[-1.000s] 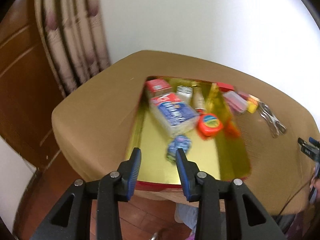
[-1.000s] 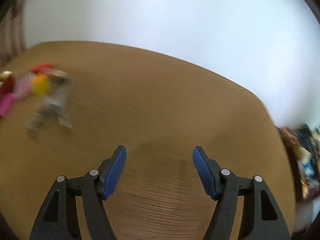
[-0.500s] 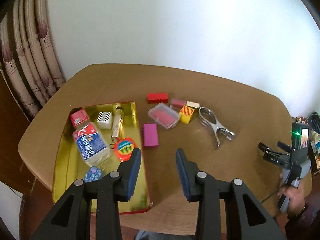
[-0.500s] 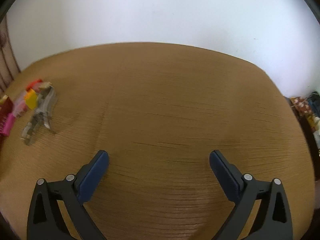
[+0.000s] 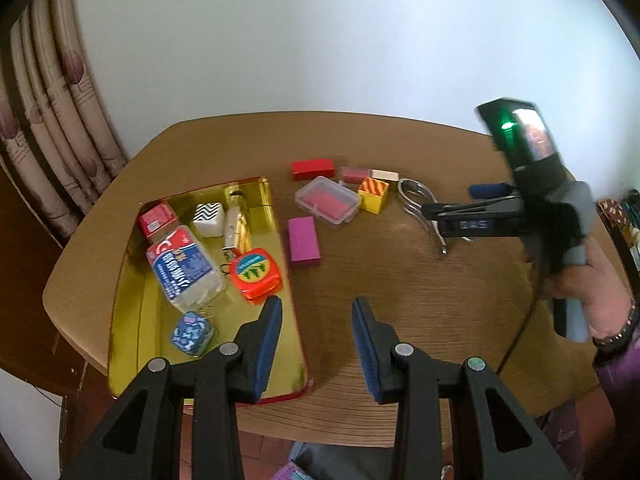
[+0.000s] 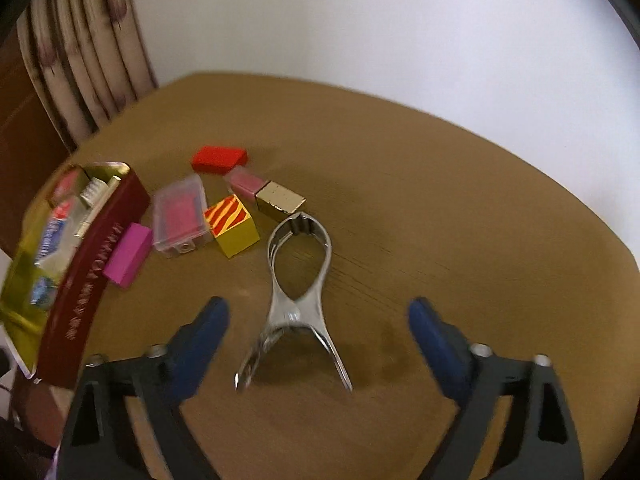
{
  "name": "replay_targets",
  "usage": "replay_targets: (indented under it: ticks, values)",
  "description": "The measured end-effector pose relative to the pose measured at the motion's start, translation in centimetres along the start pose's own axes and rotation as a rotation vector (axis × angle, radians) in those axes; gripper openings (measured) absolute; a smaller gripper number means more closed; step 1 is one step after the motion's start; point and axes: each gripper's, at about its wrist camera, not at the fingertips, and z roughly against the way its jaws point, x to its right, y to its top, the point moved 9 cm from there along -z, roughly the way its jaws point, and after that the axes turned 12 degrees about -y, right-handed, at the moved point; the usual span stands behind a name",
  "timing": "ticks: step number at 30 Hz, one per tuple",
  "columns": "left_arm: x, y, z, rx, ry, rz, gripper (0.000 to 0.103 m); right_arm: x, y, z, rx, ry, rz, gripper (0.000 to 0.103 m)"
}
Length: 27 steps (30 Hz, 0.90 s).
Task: Organize rigid objects
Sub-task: 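Move the right gripper to the silver spring clamp and grasp it, then grasp the yellow-red striped cube with the left gripper while the right gripper holds the clamp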
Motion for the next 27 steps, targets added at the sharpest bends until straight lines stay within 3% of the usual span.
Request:
replay_targets:
  ticks: [3, 7, 8, 9, 12, 18, 22, 27]
  values:
    - [-1.0, 0.0, -0.2, -0.014, -0.006, 0.021, 0.037, -1.0, -0.4, -1.9, -0.069, -0.031, 0.018, 0.061]
    - [-1.6, 0.1, -0.7, -0.028, -0.021, 0.035, 0.037, -1.1, -0.5, -2.7, -0.083, -0.016, 0.011, 0.059]
    - [-1.6, 0.2, -0.9, -0.032, -0.022, 0.034, 0.037, -1.0, -0.5, -2.6, -0.079, -0.009, 0.012, 0.050]
    - [-1.6, 0.3, -1.0, -0.035, -0.025, 0.034, 0.037, -1.0, -0.6, -2.4, -0.072, -0.001, 0.015, 0.030]
    - [-0.9, 1.2, -1.6, -0.044, -0.054, 0.019, 0.037, 0.3, -1.5, -1.7, -0.058, -0.028, 0.011, 0.031]
    - [2.4, 4.9, -4.1, -0.087, -0.191, -0.078, 0.037, 7.0, -5.3, -0.5, -0.053, -0.107, -0.101, 0.031]
    - [4.1, 7.5, -7.2, -0.098, -0.175, -0.188, 0.037, 10.2, -7.9, 0.1, -0.049, -0.123, -0.180, 0.031]
    - [4.7, 9.5, -11.7, -0.143, -0.128, -0.286, 0.037, 10.4, -8.6, 0.3, -0.018, -0.099, -0.197, 0.033]
